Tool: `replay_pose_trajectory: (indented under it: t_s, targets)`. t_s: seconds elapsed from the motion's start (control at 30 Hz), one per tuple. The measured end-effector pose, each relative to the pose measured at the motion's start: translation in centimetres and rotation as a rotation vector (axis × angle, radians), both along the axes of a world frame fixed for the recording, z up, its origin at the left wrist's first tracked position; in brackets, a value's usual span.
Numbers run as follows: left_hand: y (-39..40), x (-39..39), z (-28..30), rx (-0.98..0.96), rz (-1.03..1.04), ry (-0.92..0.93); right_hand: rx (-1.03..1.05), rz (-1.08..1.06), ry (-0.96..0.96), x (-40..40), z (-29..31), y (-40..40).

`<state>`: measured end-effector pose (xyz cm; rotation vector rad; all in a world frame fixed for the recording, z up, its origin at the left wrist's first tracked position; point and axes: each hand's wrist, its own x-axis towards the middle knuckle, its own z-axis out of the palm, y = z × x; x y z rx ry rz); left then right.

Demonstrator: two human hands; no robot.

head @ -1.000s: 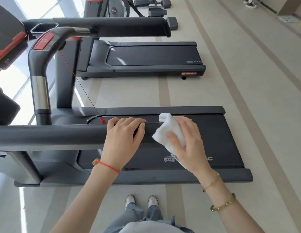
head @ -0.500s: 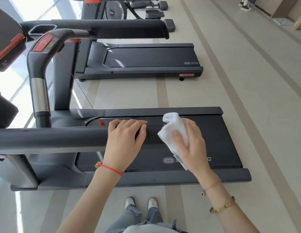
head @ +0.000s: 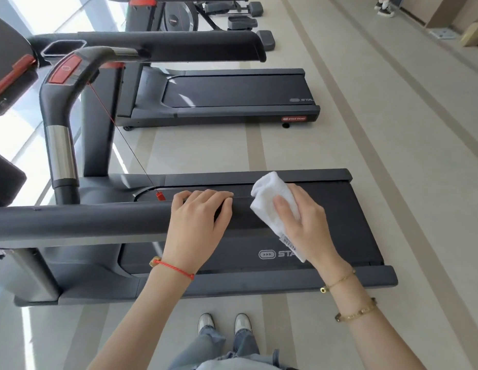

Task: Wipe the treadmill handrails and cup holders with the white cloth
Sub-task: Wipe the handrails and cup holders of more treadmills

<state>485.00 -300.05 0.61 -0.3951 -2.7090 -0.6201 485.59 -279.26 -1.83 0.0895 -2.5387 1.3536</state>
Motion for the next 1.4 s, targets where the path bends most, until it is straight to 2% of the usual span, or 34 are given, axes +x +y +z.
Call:
replay_pose_trajectory:
  t_s: [0.1, 0.17, 0.37, 0.7, 1.1, 1.4]
  targets:
    - [-0.2, 0.0, 0.3, 0.019, -0.013, -0.051, 0.406, 0.099, 0.206, 0.1, 0.1, -0.8]
    - [-0.7, 0.1, 0.5, 0.043, -0.005, -0.066, 0.591, 0.132, 0.280, -0.5, 0.6, -1.6]
    - [-4.6, 0.2, 1.1, 0.031, 0.066, -0.049, 0.794, 0.162, 0.353, -1.8, 1.6, -4.9]
    - [-13.6, 0.9, 1.1, 0.054, 0.142, -0.034, 0.858, 0.197, 0.415, -2.2, 1.6, -14.4]
    - [-30.6, 1.0, 1.6, 0.039, 0.093, 0.030, 0.890, 0.144, 0.485, -2.8, 1.2, -31.6]
    - [-42.8, 0.8, 1.3, 0.095, 0.191, 0.053, 0.884, 0.172, 0.474, -3.7, 1.1, -45.7]
